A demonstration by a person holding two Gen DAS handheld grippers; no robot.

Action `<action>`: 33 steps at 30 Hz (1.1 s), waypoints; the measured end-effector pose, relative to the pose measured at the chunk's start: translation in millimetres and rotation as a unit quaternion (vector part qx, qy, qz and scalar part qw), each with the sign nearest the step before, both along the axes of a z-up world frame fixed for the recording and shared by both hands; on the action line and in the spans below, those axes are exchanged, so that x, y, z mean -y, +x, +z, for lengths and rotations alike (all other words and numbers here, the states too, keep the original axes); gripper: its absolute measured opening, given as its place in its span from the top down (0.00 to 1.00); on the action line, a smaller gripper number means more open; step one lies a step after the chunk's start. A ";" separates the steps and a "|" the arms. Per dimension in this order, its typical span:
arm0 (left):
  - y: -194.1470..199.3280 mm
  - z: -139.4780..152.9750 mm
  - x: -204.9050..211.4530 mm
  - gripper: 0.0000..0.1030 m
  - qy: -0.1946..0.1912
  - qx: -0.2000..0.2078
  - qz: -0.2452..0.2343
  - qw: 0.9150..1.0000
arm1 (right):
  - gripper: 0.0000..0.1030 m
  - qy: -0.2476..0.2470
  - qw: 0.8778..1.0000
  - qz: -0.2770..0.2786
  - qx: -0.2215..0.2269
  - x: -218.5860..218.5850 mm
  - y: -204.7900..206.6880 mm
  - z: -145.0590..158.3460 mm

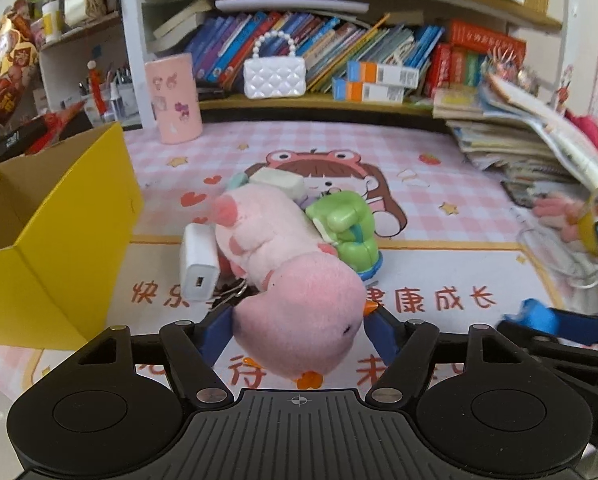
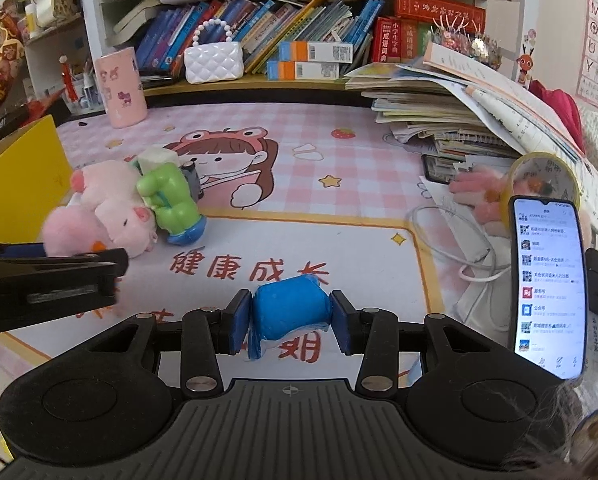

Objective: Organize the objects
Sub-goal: 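Grasp the blue block with the right gripper while the left gripper approaches the pink chick, then grasp the pink plush chick with the left gripper and lift it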

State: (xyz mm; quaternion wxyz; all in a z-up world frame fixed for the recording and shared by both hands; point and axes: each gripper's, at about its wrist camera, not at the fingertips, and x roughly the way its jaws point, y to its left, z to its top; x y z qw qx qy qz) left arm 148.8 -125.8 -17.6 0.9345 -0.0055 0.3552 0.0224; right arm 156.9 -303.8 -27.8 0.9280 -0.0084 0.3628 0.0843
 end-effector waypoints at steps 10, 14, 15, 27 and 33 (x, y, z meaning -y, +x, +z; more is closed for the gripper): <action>-30.2 8.0 -42.6 0.30 -0.069 0.040 -0.042 0.996 | 0.62 0.000 1.000 -0.027 -0.005 -29.3 -20.8 2.3; -46.8 13.0 -64.4 0.30 -0.077 0.057 -0.054 0.994 | 0.62 -0.003 0.999 -0.034 -0.002 -51.1 -36.7 5.2; -51.2 12.6 -71.3 0.30 -0.080 0.055 -0.054 0.994 | 0.62 -0.004 0.999 -0.034 -0.002 -57.5 -40.8 5.5; -102.3 5.8 -162.1 0.30 -0.081 0.028 -0.013 0.996 | 0.62 -0.012 1.000 0.008 0.007 -148.6 -94.4 7.5; -131.4 4.1 -202.4 0.30 -0.068 0.030 -0.004 0.997 | 0.62 0.001 0.999 0.039 -0.002 -196.8 -116.0 1.0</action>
